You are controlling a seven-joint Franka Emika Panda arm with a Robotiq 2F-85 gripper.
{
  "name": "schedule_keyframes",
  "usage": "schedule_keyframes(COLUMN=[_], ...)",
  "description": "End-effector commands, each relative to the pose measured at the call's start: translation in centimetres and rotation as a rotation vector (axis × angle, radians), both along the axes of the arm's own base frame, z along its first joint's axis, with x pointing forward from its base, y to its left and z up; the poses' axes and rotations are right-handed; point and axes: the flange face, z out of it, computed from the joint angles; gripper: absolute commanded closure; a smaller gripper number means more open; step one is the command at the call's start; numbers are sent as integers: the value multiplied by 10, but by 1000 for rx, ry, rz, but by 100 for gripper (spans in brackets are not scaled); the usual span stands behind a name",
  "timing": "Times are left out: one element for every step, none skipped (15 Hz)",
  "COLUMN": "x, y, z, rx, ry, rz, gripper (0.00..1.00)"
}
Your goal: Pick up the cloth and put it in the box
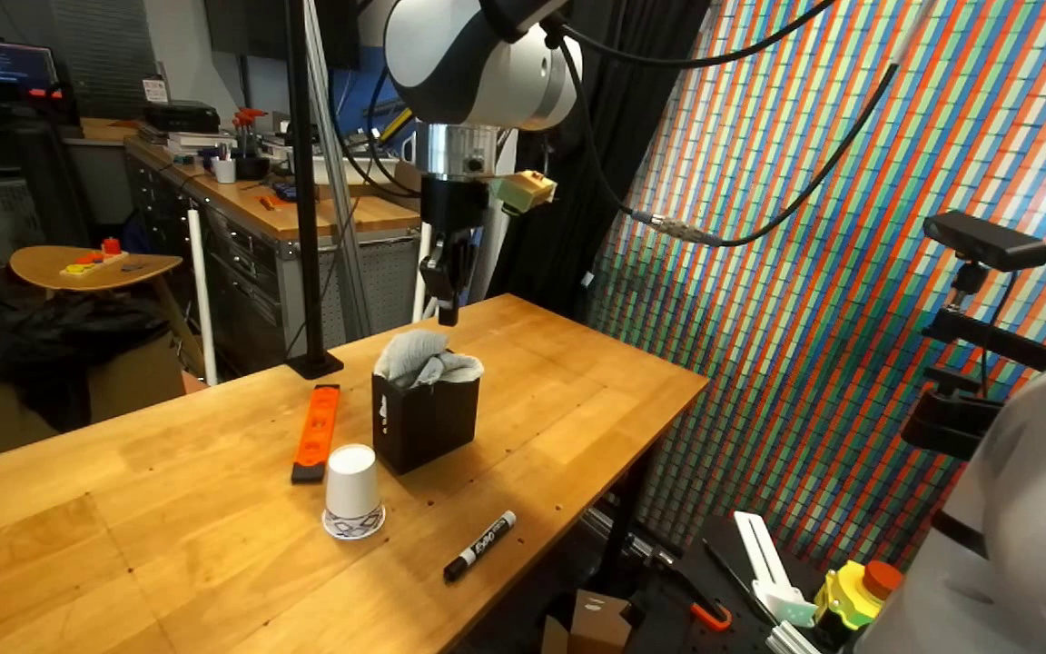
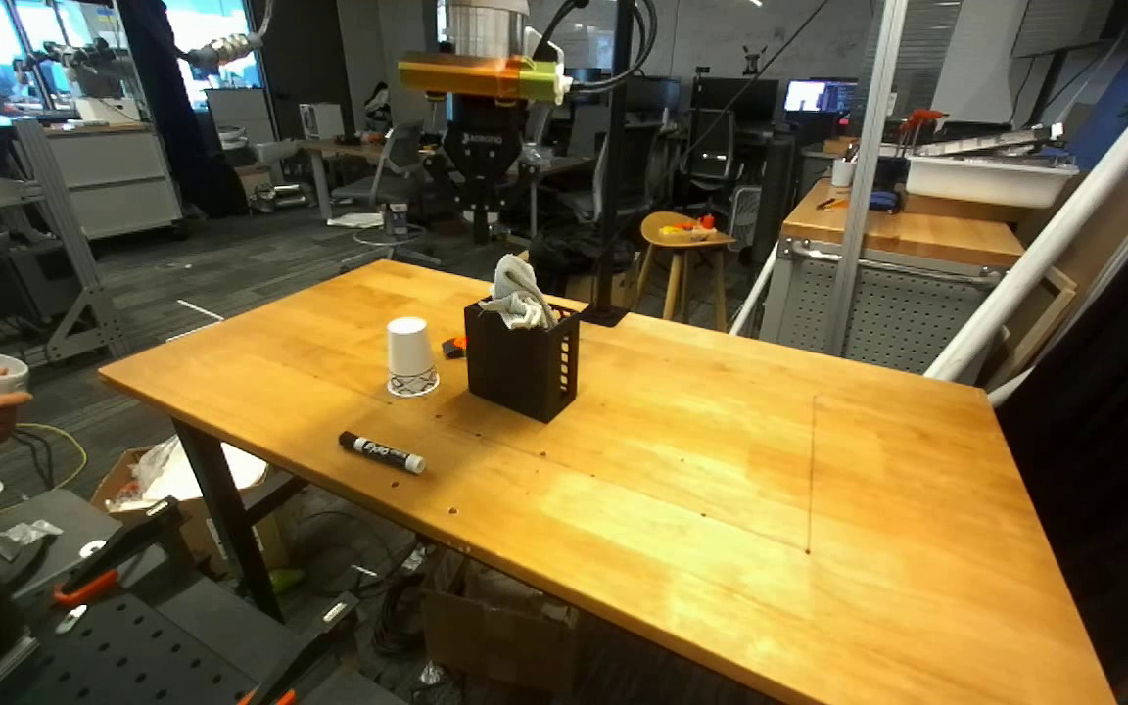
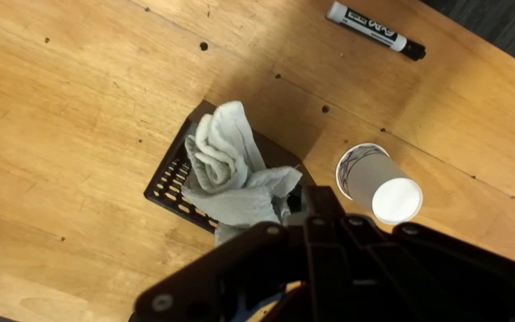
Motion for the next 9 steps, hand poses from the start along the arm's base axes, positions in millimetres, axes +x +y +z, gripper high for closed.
schedule_keyframes(x=[28, 36, 44, 53, 61, 68, 74, 78, 81], y=[13, 16, 18, 19, 20, 20, 19, 16, 14], z=[-3, -5, -6, -7, -10, -12, -16, -20, -23], rx=[67, 80, 84, 80, 71, 59, 50, 44, 40], ry=[-73, -92, -111, -128, -142, -152, -157, -155, -157], rz=[-70, -83, -89, -86, -77, -66, -57, -52, -50], gripper=[100, 100, 100, 100, 100, 100, 100, 100, 100])
